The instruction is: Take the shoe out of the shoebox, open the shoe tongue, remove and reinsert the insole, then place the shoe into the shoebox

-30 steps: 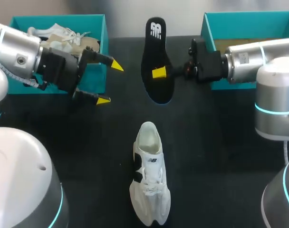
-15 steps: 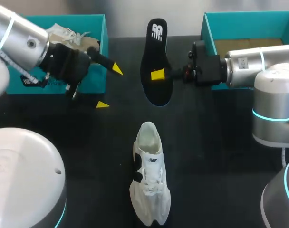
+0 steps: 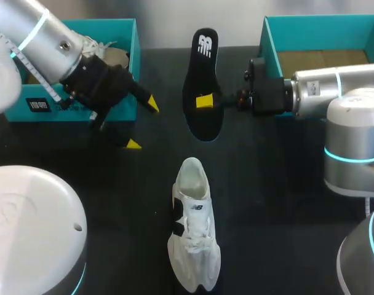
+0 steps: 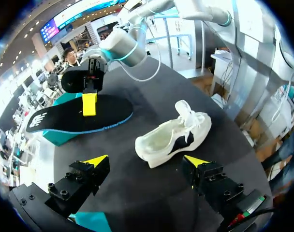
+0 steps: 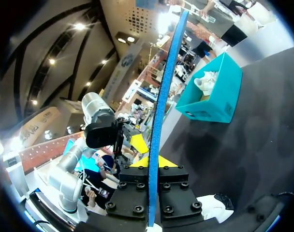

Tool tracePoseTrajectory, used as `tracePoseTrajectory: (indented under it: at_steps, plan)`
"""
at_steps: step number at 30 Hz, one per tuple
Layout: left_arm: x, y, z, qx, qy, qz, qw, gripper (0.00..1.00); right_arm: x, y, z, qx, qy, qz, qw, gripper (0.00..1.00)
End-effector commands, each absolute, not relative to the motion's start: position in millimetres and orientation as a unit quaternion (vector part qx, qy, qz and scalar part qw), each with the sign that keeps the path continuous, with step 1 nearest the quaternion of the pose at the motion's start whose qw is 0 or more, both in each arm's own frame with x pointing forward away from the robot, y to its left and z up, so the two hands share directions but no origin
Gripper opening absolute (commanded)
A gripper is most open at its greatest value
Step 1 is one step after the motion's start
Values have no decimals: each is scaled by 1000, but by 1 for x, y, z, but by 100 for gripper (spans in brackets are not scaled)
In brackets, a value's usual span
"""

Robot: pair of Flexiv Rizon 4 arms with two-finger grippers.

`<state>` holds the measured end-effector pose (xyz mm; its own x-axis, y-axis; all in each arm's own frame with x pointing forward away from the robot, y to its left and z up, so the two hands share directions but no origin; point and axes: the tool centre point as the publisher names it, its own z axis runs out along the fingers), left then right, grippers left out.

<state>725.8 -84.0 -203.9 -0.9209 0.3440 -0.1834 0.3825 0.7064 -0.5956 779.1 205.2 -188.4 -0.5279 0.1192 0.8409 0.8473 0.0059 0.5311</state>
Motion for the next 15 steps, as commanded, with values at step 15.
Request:
tracePoseTrajectory:
  at_steps: [15]
  plan:
    - [709, -86, -254, 97, 933, -347, -12, 100, 763, 204, -210, -399, -611, -637, 247, 0]
